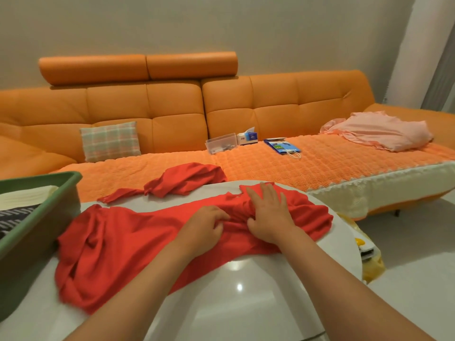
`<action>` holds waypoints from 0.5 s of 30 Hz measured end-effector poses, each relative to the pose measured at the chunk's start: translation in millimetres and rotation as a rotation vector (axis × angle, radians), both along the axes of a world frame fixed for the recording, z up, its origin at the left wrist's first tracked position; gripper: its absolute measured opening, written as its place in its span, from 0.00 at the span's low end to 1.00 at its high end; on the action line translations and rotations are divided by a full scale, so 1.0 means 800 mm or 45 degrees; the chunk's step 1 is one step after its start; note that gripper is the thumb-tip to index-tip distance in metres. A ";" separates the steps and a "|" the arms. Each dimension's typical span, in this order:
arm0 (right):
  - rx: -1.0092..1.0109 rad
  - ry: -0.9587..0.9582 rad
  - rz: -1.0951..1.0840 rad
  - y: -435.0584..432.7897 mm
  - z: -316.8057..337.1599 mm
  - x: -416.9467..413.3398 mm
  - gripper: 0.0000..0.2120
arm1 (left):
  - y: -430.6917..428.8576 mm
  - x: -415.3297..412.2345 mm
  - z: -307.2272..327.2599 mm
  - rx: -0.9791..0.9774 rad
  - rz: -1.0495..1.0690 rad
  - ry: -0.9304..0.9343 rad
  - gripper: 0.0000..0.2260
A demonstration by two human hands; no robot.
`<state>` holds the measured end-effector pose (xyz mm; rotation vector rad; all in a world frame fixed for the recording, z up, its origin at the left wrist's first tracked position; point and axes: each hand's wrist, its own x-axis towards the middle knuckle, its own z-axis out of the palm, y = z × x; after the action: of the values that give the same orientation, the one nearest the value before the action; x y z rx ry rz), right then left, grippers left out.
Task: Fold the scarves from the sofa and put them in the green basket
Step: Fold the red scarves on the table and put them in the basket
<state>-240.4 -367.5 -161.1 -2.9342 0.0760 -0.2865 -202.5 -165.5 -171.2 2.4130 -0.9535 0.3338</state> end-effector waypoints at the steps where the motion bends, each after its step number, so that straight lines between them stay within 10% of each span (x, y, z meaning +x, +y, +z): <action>1: 0.016 -0.100 0.103 0.011 0.004 -0.003 0.38 | 0.016 0.000 -0.001 0.012 0.054 -0.046 0.13; 6: 0.225 -0.047 0.513 0.074 0.009 -0.023 0.08 | 0.087 -0.028 -0.004 0.141 0.175 0.021 0.09; 10: 0.116 0.195 0.494 0.084 0.004 -0.039 0.18 | 0.137 -0.058 -0.018 0.641 0.120 0.346 0.37; 15: 0.007 0.201 0.473 0.076 0.014 -0.050 0.08 | 0.183 -0.072 -0.009 0.518 0.070 0.444 0.28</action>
<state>-280.4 -306.9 -149.6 -2.8827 -0.4399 0.0025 -260.0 -19.3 -178.0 2.7379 -0.8578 -0.2860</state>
